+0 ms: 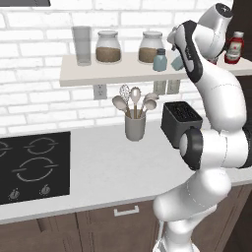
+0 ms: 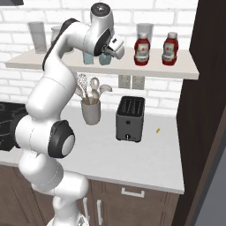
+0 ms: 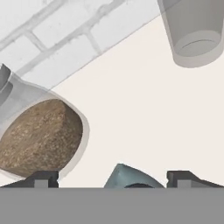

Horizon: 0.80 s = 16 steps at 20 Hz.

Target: Put the shaker and condiment bottle from the counter next to their counterparts in the cabinet.

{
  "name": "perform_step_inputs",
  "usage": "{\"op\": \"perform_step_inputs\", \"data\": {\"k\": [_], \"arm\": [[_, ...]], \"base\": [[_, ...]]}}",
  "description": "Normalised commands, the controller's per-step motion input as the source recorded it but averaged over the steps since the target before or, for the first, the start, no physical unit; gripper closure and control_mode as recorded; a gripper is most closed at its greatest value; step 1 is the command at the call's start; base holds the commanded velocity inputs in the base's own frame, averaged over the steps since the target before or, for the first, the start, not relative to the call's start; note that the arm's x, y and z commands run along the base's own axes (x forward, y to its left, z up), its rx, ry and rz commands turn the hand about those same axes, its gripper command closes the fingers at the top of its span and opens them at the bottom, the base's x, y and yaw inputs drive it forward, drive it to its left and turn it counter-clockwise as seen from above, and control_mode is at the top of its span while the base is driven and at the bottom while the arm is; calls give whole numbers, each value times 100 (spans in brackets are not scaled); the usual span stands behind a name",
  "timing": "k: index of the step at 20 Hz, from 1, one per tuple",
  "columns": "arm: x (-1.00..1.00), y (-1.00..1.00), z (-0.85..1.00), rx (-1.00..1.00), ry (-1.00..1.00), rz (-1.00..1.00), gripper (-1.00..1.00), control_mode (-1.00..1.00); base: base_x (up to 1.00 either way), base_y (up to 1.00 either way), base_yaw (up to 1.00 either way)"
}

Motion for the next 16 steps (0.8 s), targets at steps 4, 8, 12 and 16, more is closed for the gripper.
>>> {"op": "perform_step_inputs", "data": {"k": [4,8,12,16], "arm": [[28,0,0,0,0,0,-100,-100],[27,0,0,0,0,0,-100,-100],[16,0,0,0,0,0,-100,-100],[2,0,0,0,0,0,-100,-100]], "base": [[0,0,0],[0,0,0],[0,0,0],[0,0,0]]}}
